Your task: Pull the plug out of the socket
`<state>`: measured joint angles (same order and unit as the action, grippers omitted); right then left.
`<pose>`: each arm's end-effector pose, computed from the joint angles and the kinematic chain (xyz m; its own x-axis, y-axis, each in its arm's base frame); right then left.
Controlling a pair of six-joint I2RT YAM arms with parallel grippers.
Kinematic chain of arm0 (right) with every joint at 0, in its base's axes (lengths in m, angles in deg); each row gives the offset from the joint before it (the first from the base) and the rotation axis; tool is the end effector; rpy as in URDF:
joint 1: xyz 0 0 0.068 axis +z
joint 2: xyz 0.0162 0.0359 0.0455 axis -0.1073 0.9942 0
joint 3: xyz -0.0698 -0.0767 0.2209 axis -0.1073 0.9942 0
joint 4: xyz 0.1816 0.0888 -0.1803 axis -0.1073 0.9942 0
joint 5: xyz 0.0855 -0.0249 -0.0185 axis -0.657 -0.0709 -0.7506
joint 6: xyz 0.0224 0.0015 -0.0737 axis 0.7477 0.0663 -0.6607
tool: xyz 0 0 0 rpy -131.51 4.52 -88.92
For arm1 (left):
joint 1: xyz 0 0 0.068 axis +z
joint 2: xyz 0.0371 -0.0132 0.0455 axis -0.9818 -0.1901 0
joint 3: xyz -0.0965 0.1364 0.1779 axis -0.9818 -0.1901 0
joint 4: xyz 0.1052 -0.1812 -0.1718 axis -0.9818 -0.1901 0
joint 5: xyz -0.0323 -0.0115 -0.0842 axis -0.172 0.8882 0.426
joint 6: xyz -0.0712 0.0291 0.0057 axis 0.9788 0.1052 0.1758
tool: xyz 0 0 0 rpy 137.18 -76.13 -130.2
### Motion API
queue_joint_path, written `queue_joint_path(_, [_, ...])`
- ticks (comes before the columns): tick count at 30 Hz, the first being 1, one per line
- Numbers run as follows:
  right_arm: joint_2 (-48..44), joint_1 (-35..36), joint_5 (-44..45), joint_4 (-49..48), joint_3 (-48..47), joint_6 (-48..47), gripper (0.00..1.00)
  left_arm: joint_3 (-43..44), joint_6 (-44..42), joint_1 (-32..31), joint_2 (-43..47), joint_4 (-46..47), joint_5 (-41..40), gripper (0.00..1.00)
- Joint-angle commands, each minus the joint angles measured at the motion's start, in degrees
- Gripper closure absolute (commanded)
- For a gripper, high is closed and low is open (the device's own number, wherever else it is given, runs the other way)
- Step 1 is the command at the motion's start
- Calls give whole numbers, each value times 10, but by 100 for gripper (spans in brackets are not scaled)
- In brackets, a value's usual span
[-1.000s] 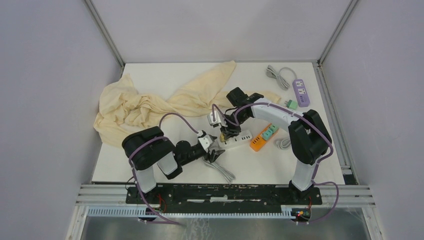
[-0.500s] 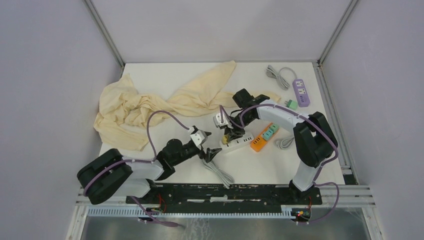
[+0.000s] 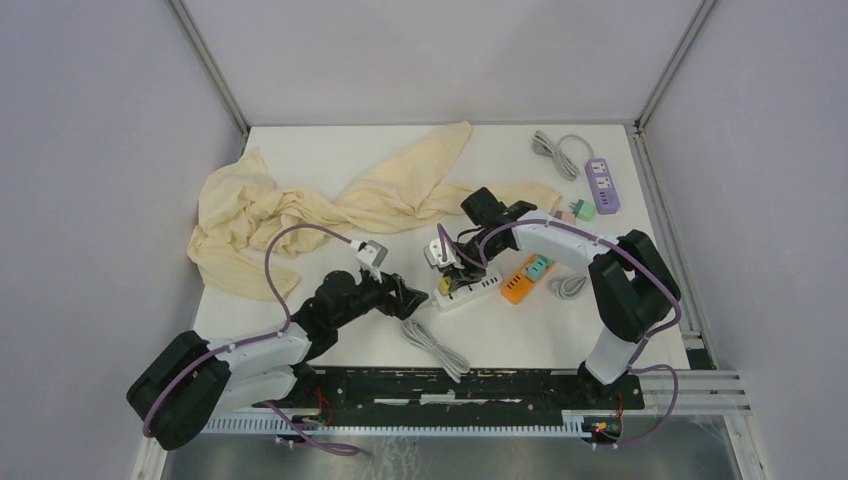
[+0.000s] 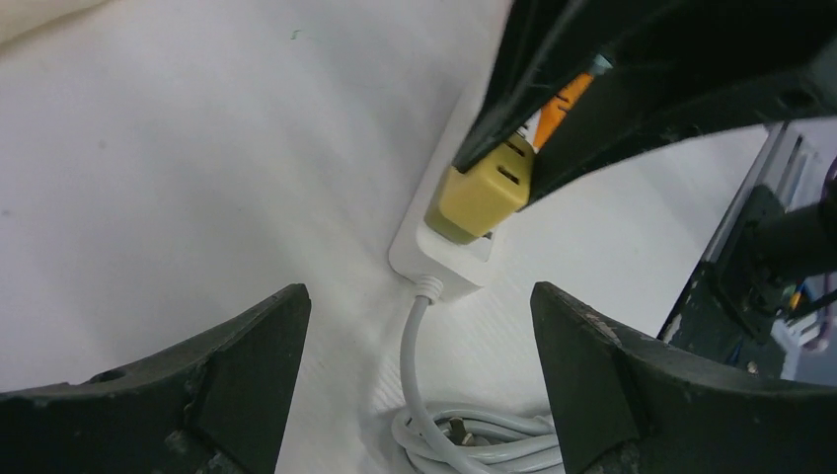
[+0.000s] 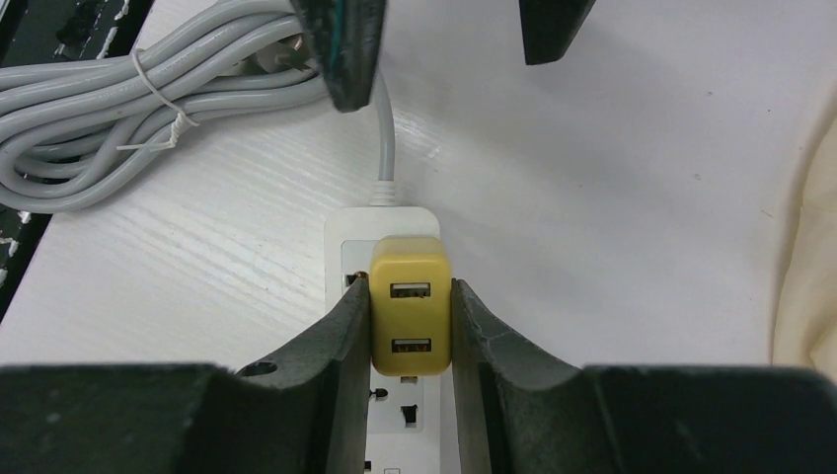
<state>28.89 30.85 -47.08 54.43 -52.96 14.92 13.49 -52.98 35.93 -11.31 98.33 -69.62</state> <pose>0.2455 0.2445 0.1440 0.2750 -0.5973 -0.7534 -0.9251 -0.3777 -0.0382 0.1711 -0.1744 0.1184 -0.4540 -0.0575 -0.8891 0.6693 0.6367 -0.3830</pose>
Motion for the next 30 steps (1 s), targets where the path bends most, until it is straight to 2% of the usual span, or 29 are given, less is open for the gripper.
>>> queue_joint_path(1, [-40,2,-22,-43,14,19,95,-1,169,63,19,-7,57,11])
queue_joint_path(5, [-52,2,-28,-74,28,32,96,9,202,95,-4,-4,127,12])
queue_joint_path(10, [-68,2,-30,-111,50,42,96,34,208,109,-73,-5,174,13])
queue_joint_path(17, [-73,2,-34,-146,66,58,96,48,245,113,-177,88,241,21])
queue_joint_path(30, [-89,9,-45,-194,84,88,96,77,261,113,-271,124,267,23])
